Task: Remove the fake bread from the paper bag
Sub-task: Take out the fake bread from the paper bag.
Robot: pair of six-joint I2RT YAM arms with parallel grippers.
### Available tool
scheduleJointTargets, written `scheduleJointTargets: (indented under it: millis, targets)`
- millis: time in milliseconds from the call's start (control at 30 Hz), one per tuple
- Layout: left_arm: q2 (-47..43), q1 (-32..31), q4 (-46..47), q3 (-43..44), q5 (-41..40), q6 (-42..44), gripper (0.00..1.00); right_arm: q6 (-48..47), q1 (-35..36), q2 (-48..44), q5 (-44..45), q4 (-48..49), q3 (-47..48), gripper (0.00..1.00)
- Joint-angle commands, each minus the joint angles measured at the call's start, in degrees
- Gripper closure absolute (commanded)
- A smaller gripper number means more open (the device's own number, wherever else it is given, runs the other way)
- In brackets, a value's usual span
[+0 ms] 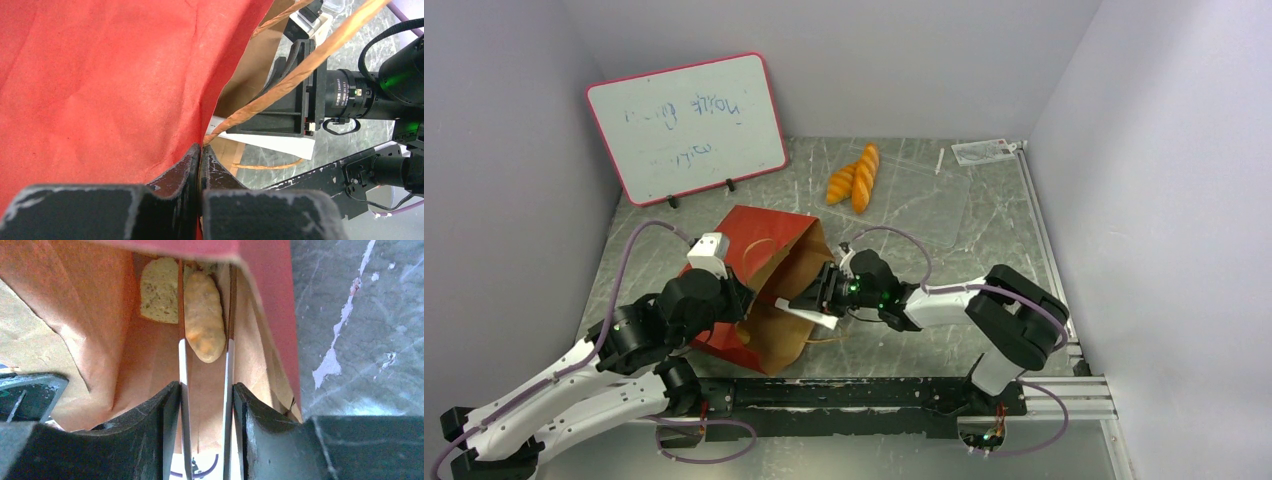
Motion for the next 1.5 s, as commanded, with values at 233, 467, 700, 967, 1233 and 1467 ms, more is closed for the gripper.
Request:
scheduleJointTargets:
  millis: [233, 467, 700, 967, 1233, 1467]
  targets:
    - [0.25, -0.13, 1.30, 0.47, 2.70, 0.69, 0.93, -0.29, -0.12, 5.70, -2.41, 6.06, 4.67, 0.51]
    - [0.39, -0.14, 1.55, 0.35, 2.41, 0.88, 0.93, 0.00, -0.16, 9.81, -5.06, 7.53, 8.01, 0.50]
    - [0.96, -0.13, 2.55, -0.18, 1.87, 0.04, 0.93, 1.88, -0.31, 13.02, -9.26, 9.75, 10.03, 0.80]
    - [4.03, -0.15, 0.71, 1.68, -5.44, -3.79, 0.93, 0.76, -2.12, 5.08, -8.06, 6.11, 4.64, 1.00]
    - [10.53, -0.16, 2.13, 5.26, -11.89, -5.89, 0.93, -4.54, -4.88, -9.06, -4.94, -5.82, 0.05, 1.00]
    - [14.28, -0.13, 2.76, 6.80, -15.79, -7.37, 0.93, -9.25, -6.46, -21.70, 1.17, -20.84, -1.00, 1.00]
